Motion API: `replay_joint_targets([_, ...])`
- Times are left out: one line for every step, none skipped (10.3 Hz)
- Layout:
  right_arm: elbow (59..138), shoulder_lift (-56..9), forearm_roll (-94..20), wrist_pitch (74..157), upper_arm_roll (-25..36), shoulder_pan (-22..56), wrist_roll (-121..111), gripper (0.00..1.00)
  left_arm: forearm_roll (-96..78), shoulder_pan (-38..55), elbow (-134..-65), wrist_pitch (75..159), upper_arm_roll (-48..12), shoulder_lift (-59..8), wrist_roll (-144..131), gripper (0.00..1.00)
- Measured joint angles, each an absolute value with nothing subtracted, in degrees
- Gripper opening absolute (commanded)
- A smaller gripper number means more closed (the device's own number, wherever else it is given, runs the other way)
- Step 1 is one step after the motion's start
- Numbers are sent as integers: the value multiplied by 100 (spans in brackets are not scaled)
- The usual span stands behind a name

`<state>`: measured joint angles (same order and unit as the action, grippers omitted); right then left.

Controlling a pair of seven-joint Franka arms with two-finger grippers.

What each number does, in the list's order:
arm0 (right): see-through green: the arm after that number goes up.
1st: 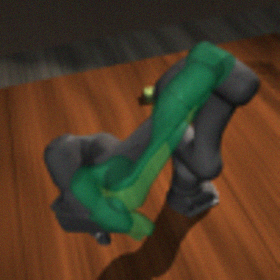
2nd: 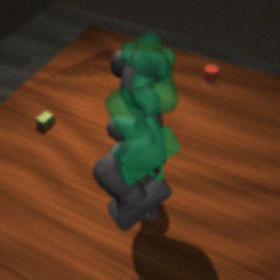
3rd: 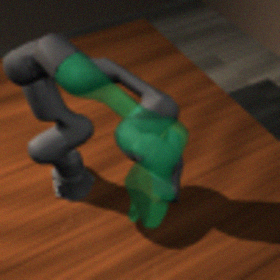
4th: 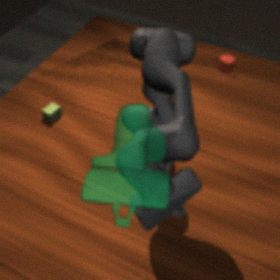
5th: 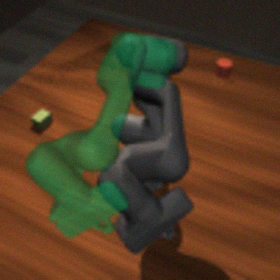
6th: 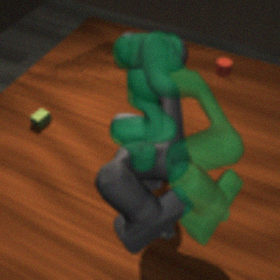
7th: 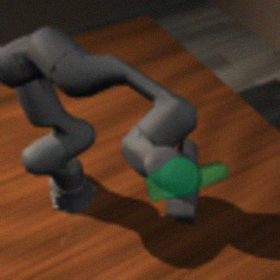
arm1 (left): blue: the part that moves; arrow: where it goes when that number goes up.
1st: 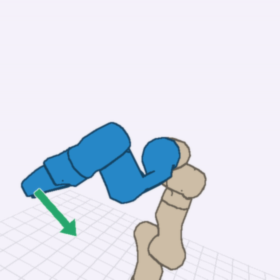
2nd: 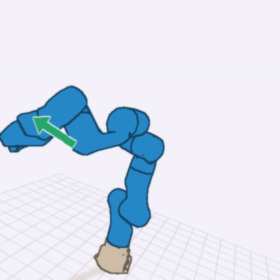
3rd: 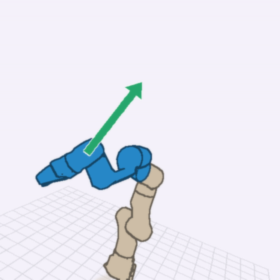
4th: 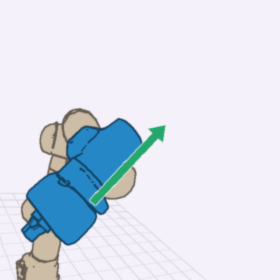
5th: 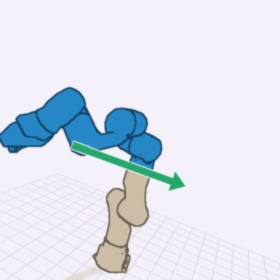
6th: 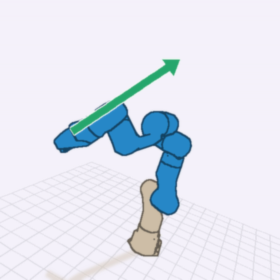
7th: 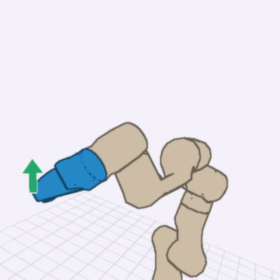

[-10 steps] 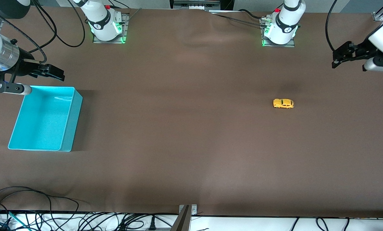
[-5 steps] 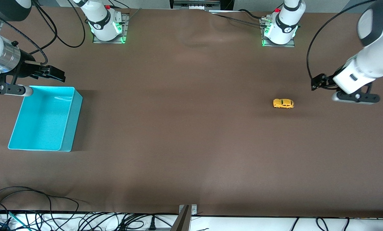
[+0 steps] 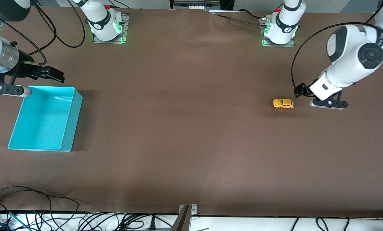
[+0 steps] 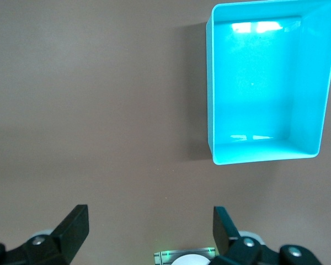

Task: Wind up and store yellow beetle car
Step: 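Reach the left gripper down over the yellow beetle car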

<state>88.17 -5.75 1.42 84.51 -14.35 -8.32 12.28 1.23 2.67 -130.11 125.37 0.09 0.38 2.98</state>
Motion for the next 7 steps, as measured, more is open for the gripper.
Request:
replay_joint_targets([8817,-575,142,8453,-1432,-832,1227,100,123,295,-13364,12891,-13,37,490,100])
replay_joint_targets([8817,-575,142,8458,-1431,-832,1227,100,123,339,-13725,13210,-21,37,731,100])
replay_joint_targets([8817,-576,142,8464,-1431,-832,1226,100,123,368,-13992,13434,-25,37,961,100])
replay_joint_targets([8817,-577,142,8469,-1431,-832,1225,100,124,403,-14181,13559,-32,38,1423,100])
replay_joint_targets([8817,-578,142,8472,-1431,-832,1224,100,125,426,-14276,13665,-40,40,2193,100])
replay_joint_targets([8817,-581,142,8473,-1432,-831,1224,100,122,437,-14332,13800,-41,40,3128,100])
replay_joint_targets([8817,-589,142,8474,-1433,-830,1224,100,117,439,-14363,13889,-39,40,4131,100])
